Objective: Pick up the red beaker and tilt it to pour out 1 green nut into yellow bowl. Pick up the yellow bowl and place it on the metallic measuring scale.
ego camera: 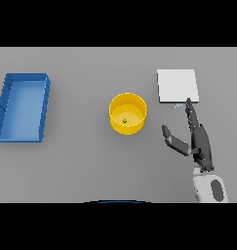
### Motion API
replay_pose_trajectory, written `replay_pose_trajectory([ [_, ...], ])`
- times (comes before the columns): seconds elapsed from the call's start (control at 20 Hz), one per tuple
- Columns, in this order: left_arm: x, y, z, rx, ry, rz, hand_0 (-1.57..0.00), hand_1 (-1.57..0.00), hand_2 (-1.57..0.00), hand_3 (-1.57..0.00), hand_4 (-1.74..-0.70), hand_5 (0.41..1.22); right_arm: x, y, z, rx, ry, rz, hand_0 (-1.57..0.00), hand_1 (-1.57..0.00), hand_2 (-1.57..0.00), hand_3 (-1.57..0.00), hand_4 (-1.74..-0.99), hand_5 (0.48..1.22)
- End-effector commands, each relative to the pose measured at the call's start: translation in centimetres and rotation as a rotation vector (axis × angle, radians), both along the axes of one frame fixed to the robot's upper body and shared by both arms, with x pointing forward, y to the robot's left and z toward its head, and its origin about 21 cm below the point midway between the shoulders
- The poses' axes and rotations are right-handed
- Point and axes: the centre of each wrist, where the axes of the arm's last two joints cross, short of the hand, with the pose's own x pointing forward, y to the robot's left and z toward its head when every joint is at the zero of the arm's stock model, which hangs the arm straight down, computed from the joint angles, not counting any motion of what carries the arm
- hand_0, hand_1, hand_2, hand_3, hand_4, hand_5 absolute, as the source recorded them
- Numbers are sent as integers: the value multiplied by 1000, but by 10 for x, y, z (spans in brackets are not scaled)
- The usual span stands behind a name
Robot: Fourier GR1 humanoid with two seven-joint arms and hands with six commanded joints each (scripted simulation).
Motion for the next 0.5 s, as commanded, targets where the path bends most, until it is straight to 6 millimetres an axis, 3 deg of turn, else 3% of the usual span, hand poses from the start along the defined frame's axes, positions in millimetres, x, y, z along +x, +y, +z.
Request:
replay_pose_trajectory([
  [0.0, -4, 4, -9, -50, -22, 33, -1571, -1571, -1569, -1446, -1740, 1221, -1, 2, 0, -8, 5, 6, 1, 1, 1, 1, -1212, 604],
  [0.15, -24, 27, -45, -178, -22, 157, -1571, -1571, -1570, -1458, -1740, 1221, -2, 0, 0, -30, 19, 10, 1, 1, 1, 1, -1210, 631],
  [0.45, -79, 33, -107, -300, 16, 274, -1571, -1571, -1571, -1449, -1741, 1221, -4, 4, 1, -47, 26, 16, 1, 1, 1, 1, -1215, 664],
])
